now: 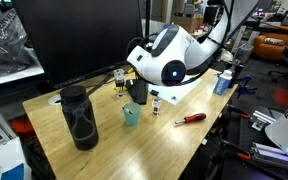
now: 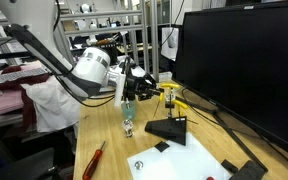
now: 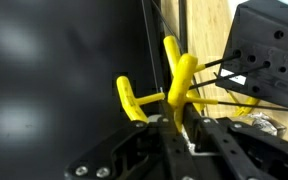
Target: Put the yellow object that's closest to the black rack in it
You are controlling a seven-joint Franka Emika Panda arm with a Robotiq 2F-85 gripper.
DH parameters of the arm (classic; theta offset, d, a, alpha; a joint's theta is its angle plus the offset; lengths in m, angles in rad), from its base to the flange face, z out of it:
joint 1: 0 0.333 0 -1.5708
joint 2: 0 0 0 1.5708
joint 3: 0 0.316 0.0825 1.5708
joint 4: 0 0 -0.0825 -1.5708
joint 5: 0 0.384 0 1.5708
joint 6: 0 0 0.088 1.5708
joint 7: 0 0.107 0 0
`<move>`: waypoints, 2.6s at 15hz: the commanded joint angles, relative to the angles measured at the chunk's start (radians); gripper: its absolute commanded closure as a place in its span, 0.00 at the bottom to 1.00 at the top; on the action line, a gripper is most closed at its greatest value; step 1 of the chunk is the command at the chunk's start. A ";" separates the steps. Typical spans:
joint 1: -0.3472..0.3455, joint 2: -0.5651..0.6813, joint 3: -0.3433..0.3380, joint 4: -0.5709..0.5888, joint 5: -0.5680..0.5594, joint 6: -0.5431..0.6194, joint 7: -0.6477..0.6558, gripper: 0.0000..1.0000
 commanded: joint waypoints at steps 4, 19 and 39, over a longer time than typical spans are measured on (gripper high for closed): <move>-0.031 0.043 0.029 0.024 -0.026 -0.046 -0.036 0.95; -0.053 0.071 0.042 0.022 -0.015 -0.027 -0.030 0.95; -0.062 0.089 0.049 0.035 -0.011 -0.018 -0.033 0.95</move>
